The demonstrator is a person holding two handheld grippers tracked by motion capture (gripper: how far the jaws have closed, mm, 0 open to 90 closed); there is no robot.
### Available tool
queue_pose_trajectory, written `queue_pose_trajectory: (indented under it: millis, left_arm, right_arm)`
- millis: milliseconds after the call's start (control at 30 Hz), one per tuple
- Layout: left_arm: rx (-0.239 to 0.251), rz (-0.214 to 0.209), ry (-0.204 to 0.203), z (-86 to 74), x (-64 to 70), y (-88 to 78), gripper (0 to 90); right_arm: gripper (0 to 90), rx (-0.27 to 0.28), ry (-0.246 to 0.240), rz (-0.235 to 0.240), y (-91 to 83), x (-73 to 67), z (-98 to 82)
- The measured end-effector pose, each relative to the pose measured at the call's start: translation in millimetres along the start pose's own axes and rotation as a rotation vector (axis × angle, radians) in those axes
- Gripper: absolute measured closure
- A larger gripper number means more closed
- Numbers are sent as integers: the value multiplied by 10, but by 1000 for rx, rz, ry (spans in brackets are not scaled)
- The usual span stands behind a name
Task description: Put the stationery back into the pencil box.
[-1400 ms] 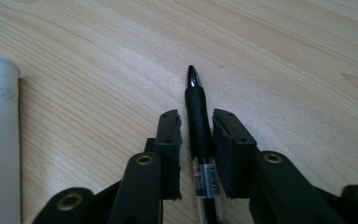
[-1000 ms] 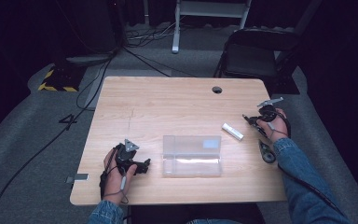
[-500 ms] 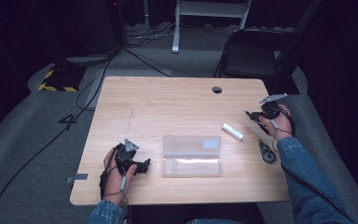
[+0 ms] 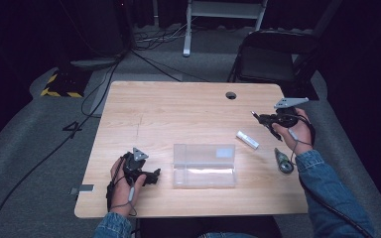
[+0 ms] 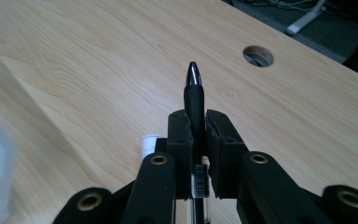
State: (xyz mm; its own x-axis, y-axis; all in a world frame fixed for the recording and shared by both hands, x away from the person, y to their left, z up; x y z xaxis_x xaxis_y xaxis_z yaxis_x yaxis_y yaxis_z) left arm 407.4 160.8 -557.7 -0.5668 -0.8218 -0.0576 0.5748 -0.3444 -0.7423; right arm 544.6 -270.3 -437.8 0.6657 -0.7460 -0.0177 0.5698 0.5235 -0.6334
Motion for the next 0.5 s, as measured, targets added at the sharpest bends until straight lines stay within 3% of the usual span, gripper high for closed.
queue_pose_trajectory:
  millis: [200, 500]
  left_arm:
    - [-1, 1, 0, 0, 0, -1, 19]
    - [0, 4, -4, -2, 3, -2, 20]
  right_arm:
    - [805, 33, -28, 55, -62, -263, 102]
    - [805, 127, -52, 171, -175, -756, 157]
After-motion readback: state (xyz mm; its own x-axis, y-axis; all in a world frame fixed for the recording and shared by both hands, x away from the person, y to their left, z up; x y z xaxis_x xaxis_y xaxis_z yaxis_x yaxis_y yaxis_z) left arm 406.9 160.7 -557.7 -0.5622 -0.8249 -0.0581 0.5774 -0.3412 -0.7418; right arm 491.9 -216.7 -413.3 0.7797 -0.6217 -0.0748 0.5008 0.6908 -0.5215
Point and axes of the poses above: each handheld gripper's, and its own axes: y roughly forward along the jaws, z roughly out of its top, x roughly to its right, the point moved 7 cm from there along y, roughly forward along the jaws, and after that the axes turned 7 degrees about y, right-handed, at the moved point
